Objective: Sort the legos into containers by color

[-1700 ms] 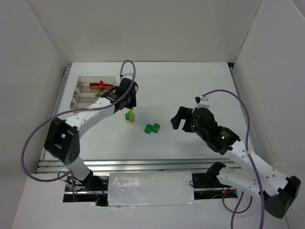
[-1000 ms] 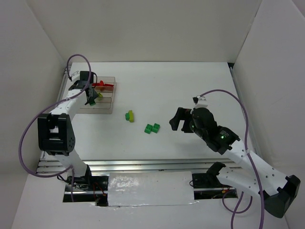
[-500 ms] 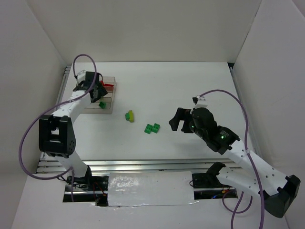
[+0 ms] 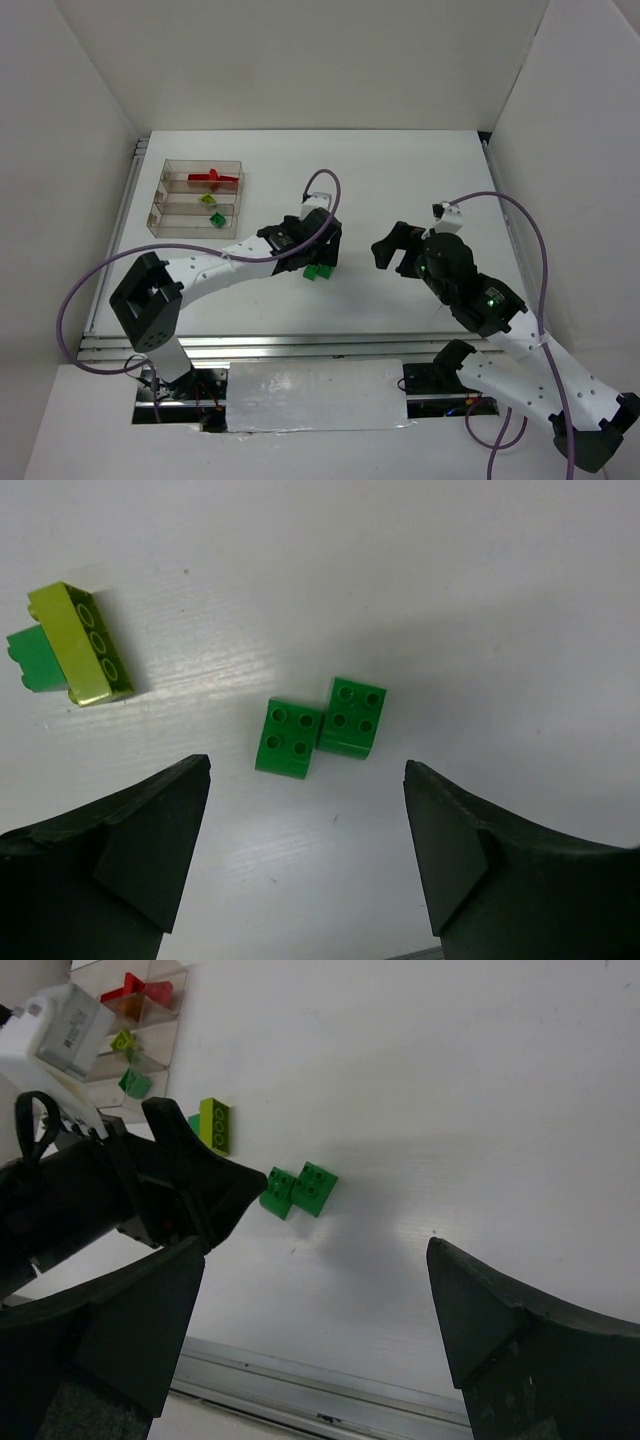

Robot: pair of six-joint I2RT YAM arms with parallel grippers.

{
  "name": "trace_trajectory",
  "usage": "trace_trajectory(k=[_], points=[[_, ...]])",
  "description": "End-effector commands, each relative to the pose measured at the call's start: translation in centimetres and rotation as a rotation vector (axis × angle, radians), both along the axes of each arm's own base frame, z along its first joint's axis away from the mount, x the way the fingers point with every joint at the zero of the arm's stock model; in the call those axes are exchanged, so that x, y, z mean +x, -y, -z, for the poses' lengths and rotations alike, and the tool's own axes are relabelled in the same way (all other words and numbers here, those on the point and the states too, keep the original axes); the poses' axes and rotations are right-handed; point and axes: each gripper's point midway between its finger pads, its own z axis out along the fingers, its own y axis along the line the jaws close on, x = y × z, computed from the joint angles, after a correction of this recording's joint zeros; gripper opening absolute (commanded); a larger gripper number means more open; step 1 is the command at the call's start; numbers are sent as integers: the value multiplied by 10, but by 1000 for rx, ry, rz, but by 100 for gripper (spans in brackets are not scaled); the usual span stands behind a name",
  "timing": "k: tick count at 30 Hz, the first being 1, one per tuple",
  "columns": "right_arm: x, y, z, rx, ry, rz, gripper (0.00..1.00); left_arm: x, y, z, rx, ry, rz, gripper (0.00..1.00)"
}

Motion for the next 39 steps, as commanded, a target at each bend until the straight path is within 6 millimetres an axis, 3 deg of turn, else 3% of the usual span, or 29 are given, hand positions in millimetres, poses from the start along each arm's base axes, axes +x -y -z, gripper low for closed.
trace_trajectory(k=[1, 4, 11, 21, 29, 30, 33, 34, 36, 37, 39], points=[[-3, 1, -1, -1, -3, -6, 99, -8, -7, 24, 67, -55, 27, 90], [-3, 1, 0, -9, -4, -16, 100, -22, -3, 44, 85, -108, 115, 90], [-1, -9, 1, -1, -7, -52, 99, -31, 3, 71, 106, -161, 222, 87], [-2, -13, 1, 2, -2, -79, 99, -13, -13, 103, 151, -187, 194, 79], [-2, -14, 2, 5, 1, -86, 99, -10, -8, 116, 146, -206, 217, 65], [-2, -15, 2, 4, -1, -88, 99, -9, -9, 117, 144, -211, 217, 60], [-3, -14, 2, 5, 1, -88, 99, -12, -20, 122, 182, -239, 182, 21], [-3, -14, 2, 6, 2, -88, 99, -12, -24, 115, 185, -232, 152, 2], [-4, -14, 2, 5, 2, -90, 99, -13, -41, 107, 217, -212, 94, 0], [-4, -13, 3, 4, 2, -90, 99, -12, -44, 88, 186, -180, 64, 0], [-3, -14, 3, 7, 8, -89, 99, -6, -59, 70, 175, -138, -3, 0]])
